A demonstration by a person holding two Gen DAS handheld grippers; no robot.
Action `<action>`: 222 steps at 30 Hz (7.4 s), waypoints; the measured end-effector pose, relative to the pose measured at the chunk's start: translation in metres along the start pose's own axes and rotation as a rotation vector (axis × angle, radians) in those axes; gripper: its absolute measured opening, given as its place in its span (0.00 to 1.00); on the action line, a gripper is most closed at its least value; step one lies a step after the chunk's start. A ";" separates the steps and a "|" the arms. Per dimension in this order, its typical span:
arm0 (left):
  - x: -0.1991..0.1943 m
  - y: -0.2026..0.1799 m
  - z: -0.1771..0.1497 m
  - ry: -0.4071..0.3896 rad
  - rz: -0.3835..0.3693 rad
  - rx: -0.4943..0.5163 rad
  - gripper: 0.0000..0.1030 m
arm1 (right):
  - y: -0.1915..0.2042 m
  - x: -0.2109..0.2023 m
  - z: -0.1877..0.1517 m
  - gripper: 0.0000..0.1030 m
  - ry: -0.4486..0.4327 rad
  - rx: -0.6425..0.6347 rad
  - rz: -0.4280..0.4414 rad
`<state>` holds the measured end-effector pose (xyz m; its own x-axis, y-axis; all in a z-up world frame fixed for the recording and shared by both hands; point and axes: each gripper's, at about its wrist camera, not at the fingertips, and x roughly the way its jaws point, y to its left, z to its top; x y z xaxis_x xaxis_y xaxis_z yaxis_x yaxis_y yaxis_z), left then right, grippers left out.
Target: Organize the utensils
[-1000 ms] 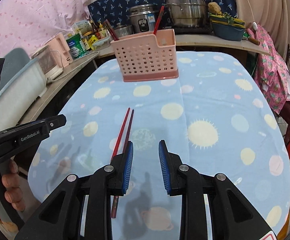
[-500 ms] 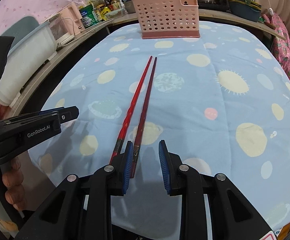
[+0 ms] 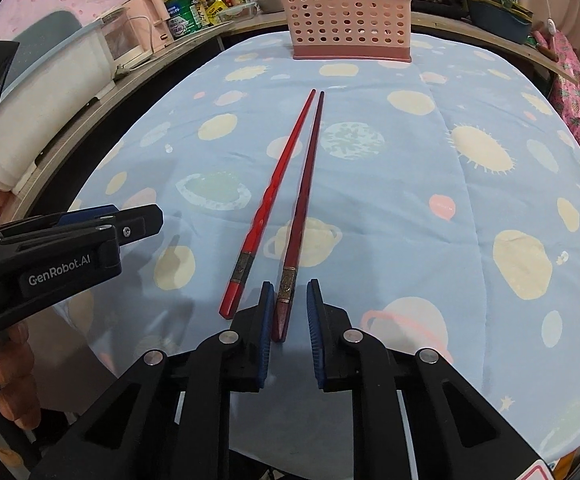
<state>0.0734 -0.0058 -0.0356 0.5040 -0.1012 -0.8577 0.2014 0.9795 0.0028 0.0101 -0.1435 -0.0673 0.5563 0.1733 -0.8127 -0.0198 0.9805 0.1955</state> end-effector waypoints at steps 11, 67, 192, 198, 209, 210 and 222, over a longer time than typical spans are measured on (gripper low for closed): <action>0.005 -0.024 -0.007 0.016 -0.046 0.055 0.53 | -0.035 -0.011 -0.003 0.07 -0.044 0.128 -0.060; -0.082 -0.023 0.050 -0.161 -0.183 -0.014 0.07 | -0.057 -0.102 0.056 0.07 -0.265 0.154 -0.027; -0.052 -0.031 0.179 -0.299 0.126 -0.039 0.90 | -0.058 -0.072 0.201 0.94 -0.370 0.072 -0.162; -0.050 -0.031 0.175 -0.293 0.140 -0.037 0.92 | -0.057 -0.070 0.197 0.94 -0.365 0.069 -0.174; -0.042 -0.029 0.169 -0.267 0.149 -0.030 0.93 | -0.056 -0.065 0.191 0.94 -0.341 0.066 -0.186; -0.042 -0.028 0.168 -0.266 0.149 -0.029 0.93 | -0.056 -0.064 0.191 0.94 -0.338 0.066 -0.186; -0.036 -0.024 0.168 -0.254 0.147 -0.032 0.93 | -0.053 -0.056 0.186 0.94 -0.317 0.060 -0.188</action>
<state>0.1913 -0.0550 0.0816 0.7208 0.0058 -0.6932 0.0861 0.9915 0.0978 0.1343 -0.2229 0.0703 0.7757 -0.0556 -0.6286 0.1504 0.9837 0.0986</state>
